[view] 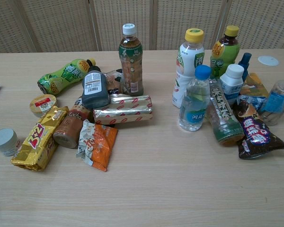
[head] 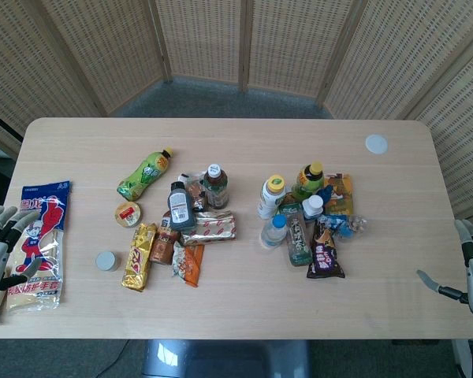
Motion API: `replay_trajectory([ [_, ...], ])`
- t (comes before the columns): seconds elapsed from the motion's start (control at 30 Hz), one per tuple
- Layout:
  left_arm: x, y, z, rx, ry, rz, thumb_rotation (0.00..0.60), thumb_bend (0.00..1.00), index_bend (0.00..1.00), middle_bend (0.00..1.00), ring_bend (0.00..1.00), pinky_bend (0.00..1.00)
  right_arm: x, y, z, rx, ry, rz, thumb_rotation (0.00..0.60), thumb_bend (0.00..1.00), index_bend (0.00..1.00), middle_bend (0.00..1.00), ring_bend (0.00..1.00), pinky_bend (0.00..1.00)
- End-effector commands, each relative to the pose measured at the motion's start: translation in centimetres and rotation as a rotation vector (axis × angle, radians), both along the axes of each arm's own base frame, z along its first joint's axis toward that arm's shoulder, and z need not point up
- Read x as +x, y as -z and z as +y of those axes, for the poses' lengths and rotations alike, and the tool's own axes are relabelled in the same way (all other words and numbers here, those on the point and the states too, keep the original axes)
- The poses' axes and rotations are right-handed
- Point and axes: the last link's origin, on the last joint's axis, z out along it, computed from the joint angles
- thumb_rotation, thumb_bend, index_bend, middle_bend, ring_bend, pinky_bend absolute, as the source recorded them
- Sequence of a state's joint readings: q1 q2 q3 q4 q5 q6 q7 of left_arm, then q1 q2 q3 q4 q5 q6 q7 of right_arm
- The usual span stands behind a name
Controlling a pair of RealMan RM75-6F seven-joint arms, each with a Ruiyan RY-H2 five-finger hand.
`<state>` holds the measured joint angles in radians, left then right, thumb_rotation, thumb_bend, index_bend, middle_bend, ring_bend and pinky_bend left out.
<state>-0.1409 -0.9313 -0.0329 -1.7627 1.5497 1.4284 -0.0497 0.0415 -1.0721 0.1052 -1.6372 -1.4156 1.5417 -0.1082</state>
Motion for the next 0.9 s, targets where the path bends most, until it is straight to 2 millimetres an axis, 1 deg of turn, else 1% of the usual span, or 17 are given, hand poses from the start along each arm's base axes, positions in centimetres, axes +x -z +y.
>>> replay_trajectory([
  [0.03,-0.01,0.00,0.08,-0.002,-0.001,-0.001,0.600,0.36,0.15,0.19,0.11,0.00,-0.10,0.15,0.05,0.003,0.003,-0.003,0.261,0.15,0.00,0.00,0.00,0.00],
  [0.47,-0.11,-0.12,0.74,-0.031,-0.015,0.004,0.600,0.36,0.14,0.19,0.11,0.00,-0.14,0.13,0.51,0.000,0.010,-0.023,0.260,0.15,0.00,0.00,0.00,0.00],
  [0.6,-0.19,0.00,0.80,-0.055,-0.023,0.016,0.600,0.36,0.12,0.18,0.10,0.00,0.05,0.01,0.50,0.000,0.005,-0.023,0.262,0.15,0.00,0.00,0.00,0.00],
  [0.7,-0.23,0.10,0.79,-0.073,-0.029,0.034,0.600,0.35,0.08,0.17,0.09,0.00,0.19,-0.03,0.37,0.002,0.000,-0.023,0.265,0.15,0.00,0.00,0.00,0.00],
  [0.73,-0.22,0.15,0.79,-0.075,-0.029,0.037,0.600,0.35,0.09,0.17,0.10,0.00,0.22,-0.04,0.33,0.002,-0.001,-0.021,0.266,0.15,0.00,0.00,0.00,0.00],
  [0.8,-0.30,0.28,0.77,-0.082,-0.033,0.044,0.600,0.34,0.17,0.18,0.11,0.00,0.36,-0.05,0.25,0.003,-0.006,-0.023,0.262,0.15,0.00,0.00,0.00,0.00],
  [0.87,-0.48,0.37,0.73,-0.086,-0.040,0.058,0.600,0.34,0.31,0.22,0.14,0.00,0.45,-0.11,0.26,0.001,-0.010,-0.024,0.262,0.15,0.00,0.00,0.00,0.00],
  [0.9,-0.63,0.43,0.70,-0.090,-0.045,0.073,0.600,0.34,0.36,0.23,0.16,0.00,0.44,-0.13,0.32,0.000,-0.011,-0.024,0.262,0.15,0.00,0.00,0.00,0.00],
])
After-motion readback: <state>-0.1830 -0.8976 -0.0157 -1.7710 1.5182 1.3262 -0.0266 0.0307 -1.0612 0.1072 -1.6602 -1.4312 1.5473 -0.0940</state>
